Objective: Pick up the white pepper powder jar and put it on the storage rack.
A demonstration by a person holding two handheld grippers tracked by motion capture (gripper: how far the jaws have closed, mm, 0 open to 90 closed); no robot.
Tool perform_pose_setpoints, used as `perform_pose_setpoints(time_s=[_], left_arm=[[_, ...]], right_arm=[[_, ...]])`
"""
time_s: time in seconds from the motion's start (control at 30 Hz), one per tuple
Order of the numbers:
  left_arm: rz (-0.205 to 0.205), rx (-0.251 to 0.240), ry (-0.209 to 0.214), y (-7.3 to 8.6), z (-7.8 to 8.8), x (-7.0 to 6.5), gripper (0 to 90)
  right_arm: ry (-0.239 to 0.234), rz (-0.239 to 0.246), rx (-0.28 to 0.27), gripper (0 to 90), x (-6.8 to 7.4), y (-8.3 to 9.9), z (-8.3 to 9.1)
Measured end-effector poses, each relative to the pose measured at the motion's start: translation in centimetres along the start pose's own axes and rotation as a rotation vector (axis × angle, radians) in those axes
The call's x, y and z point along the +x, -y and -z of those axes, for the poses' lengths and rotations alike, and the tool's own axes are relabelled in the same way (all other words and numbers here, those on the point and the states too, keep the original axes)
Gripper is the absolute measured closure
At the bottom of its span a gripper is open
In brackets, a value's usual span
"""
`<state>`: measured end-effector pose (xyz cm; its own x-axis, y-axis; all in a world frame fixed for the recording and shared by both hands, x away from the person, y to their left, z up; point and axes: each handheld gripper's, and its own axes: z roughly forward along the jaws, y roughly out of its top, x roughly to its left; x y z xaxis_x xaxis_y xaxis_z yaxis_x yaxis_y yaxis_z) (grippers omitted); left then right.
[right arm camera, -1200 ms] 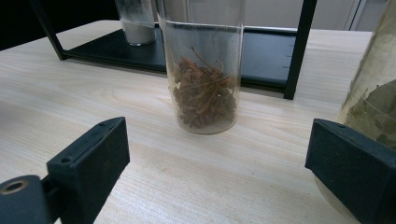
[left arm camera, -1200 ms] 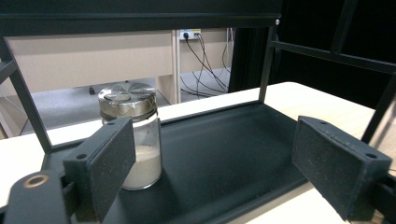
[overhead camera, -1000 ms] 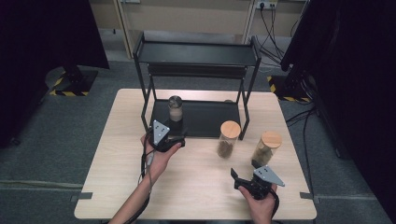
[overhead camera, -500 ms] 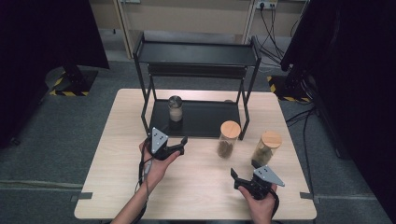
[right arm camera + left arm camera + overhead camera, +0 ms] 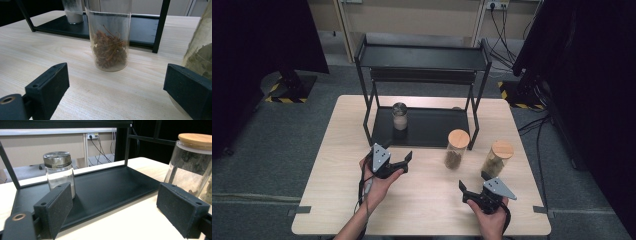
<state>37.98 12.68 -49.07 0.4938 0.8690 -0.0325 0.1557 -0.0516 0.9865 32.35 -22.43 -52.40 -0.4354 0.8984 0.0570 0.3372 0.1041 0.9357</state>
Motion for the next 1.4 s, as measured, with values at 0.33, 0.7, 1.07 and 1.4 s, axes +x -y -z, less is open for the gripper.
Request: perform_pose_setpoints(time_s=[0.33,0.7,1.07,1.4], left_arm=[[0.015,0.008,0.029,1.3,1.3,-0.2,13.1],[0.034,0.018,0.045,2.8,2.7,-0.5,13.0],[0.052,0.032,0.052,4.2,3.3,-0.5,12.6],[0.054,0.038,0.056,5.0,3.7,-0.6,12.5]], right_arm=[[0.000,-0.002,0.000,6.5,0.0,0.0,0.0],[0.001,-0.001,0.000,6.4,0.0,0.0,0.0],[0.002,-0.002,0.001,6.4,0.0,0.0,0.0],[0.006,-0.003,0.001,6.4,0.0,0.0,0.0]])
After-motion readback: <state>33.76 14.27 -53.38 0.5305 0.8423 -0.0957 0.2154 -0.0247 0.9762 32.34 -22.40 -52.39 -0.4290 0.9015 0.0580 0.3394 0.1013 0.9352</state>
